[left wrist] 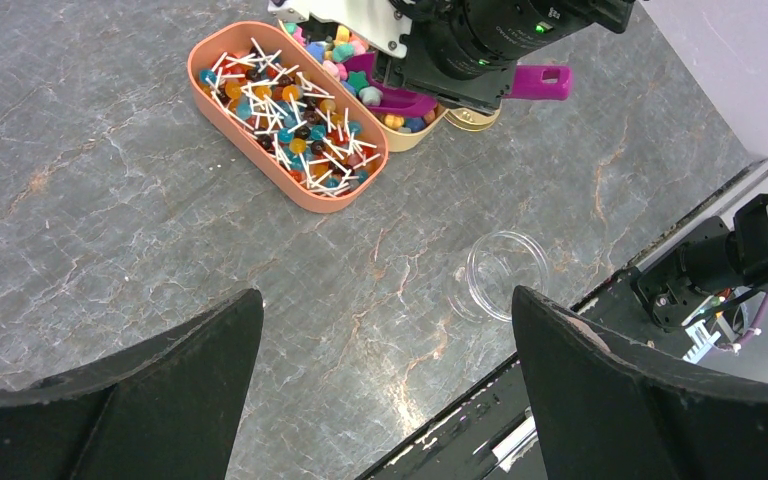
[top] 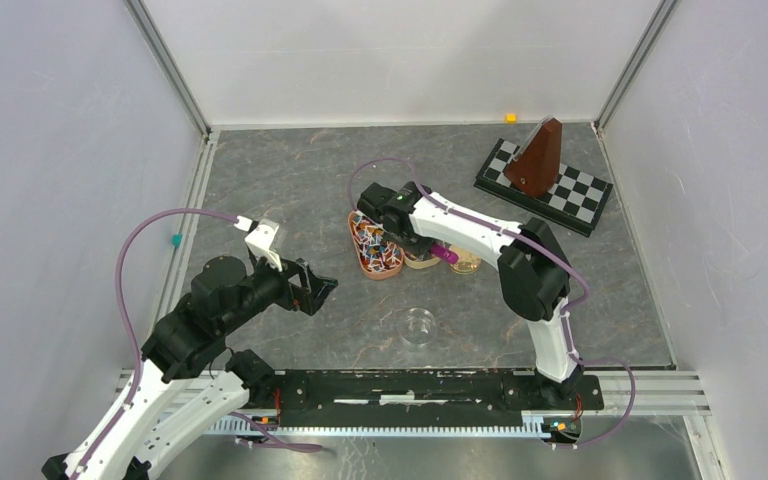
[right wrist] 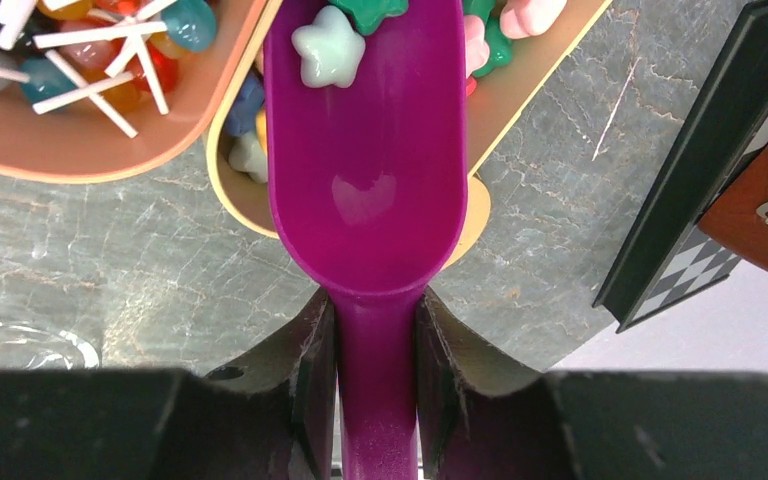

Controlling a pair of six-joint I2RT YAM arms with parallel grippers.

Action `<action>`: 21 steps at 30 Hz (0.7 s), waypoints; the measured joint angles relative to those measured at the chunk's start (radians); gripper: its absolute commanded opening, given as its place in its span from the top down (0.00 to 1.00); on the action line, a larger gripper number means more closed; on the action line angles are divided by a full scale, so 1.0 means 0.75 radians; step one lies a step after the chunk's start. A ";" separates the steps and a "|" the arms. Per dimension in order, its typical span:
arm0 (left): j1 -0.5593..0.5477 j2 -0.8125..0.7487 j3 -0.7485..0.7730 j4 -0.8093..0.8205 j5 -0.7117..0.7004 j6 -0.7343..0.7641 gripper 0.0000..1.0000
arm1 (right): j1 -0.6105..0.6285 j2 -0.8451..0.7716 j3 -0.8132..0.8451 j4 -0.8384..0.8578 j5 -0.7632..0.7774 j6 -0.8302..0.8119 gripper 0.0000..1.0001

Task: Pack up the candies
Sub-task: Scoop the fake candies from the storage box.

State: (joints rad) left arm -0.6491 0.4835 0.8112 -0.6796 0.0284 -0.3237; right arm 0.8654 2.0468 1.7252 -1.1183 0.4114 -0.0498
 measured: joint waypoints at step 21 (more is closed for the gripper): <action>0.000 0.017 0.000 -0.001 -0.005 -0.001 0.00 | -0.070 -0.086 -0.314 0.421 -0.013 0.025 1.00</action>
State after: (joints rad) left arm -0.6491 0.4961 0.8112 -0.6800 0.0246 -0.3241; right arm 0.8131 1.9820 1.4899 -0.8024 0.4019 -0.0307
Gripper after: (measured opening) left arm 0.996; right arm 0.338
